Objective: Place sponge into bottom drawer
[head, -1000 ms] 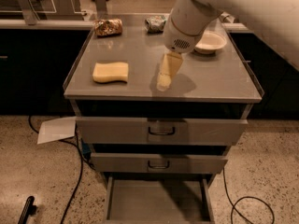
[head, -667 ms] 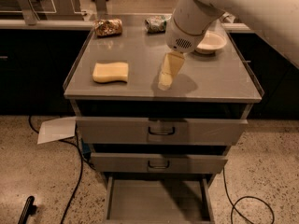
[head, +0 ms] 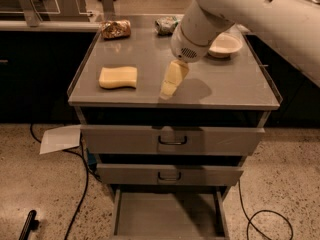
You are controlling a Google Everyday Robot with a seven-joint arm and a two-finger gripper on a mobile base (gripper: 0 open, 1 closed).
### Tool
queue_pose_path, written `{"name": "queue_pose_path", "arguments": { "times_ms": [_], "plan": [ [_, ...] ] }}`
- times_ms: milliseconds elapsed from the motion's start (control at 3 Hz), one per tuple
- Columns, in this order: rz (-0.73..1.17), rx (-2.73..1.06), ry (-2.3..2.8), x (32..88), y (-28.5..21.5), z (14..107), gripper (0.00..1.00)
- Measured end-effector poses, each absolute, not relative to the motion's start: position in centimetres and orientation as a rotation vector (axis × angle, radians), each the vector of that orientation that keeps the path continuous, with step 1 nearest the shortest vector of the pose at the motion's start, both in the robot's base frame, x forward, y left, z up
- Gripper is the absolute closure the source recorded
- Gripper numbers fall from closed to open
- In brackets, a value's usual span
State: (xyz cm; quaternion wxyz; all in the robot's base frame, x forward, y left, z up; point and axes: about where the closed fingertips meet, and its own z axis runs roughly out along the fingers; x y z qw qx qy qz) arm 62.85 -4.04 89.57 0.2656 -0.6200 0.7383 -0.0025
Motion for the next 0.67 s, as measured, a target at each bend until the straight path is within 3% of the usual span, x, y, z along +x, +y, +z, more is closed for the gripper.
{"name": "queue_pose_path", "arguments": {
  "times_ms": [667],
  "plan": [
    [0.143, -1.792, 1.806, 64.9, 3.6, 88.2, 0.00]
  ]
}}
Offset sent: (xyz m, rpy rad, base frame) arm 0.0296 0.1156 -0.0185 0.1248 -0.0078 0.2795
